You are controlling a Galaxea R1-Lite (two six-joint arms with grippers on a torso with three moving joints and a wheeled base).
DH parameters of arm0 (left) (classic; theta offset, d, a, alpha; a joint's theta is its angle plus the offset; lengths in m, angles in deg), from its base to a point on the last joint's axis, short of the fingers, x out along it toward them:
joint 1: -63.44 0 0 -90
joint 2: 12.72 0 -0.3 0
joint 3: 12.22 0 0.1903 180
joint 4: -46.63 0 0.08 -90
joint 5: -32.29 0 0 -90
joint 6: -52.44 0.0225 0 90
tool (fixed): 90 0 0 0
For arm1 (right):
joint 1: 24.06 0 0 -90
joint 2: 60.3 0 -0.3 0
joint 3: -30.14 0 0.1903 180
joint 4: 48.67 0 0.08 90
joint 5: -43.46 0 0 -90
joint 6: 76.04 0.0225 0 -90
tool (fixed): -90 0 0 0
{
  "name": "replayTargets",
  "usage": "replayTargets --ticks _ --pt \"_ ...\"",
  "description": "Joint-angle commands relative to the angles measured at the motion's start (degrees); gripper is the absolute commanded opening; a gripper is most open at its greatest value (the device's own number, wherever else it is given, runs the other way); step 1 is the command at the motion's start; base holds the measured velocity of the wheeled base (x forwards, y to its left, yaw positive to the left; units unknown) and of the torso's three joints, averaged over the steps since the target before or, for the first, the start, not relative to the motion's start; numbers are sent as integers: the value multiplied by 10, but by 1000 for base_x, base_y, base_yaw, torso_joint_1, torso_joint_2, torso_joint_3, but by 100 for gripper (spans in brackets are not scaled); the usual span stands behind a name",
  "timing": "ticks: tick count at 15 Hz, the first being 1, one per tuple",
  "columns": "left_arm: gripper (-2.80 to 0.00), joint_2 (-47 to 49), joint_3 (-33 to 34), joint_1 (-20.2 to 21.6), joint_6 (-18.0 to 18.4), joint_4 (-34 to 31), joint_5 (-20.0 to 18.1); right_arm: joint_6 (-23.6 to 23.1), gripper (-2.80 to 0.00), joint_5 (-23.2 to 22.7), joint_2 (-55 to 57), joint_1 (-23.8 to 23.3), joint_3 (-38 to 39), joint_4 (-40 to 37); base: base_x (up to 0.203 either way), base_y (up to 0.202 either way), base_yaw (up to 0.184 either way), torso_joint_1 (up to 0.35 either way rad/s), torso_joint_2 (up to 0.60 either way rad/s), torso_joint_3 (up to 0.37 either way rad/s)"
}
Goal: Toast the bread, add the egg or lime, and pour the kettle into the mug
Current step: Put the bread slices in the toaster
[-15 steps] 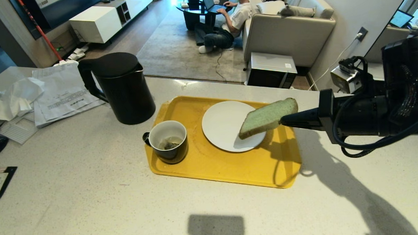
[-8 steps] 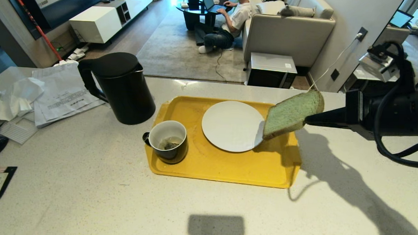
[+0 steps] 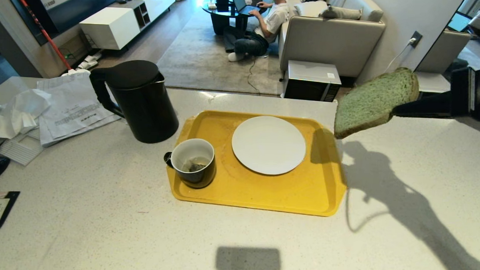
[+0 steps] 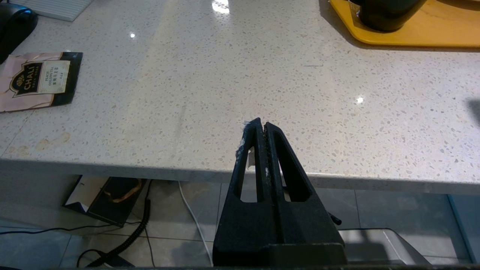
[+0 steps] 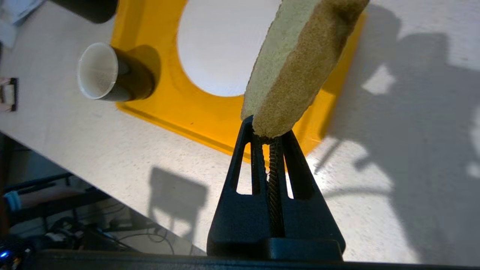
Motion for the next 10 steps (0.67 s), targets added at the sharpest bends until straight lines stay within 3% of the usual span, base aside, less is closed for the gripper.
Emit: replayTargets --ticks 1,3,7,10 --pt "-280 0 0 0 0 0 0 -4 -280 43 -7 -9 -21 -33 0 0 0 0 0 0" --pt "-280 0 0 0 0 0 0 -10 -280 99 -23 -9 -21 -67 0 0 0 0 0 0" --pt "-280 0 0 0 0 0 0 -50 -280 164 -74 -8 -14 -97 0 0 0 0 0 0" --pt "-280 0 0 0 0 0 0 -68 -280 178 -102 -8 -10 -125 0 0 0 0 0 0"
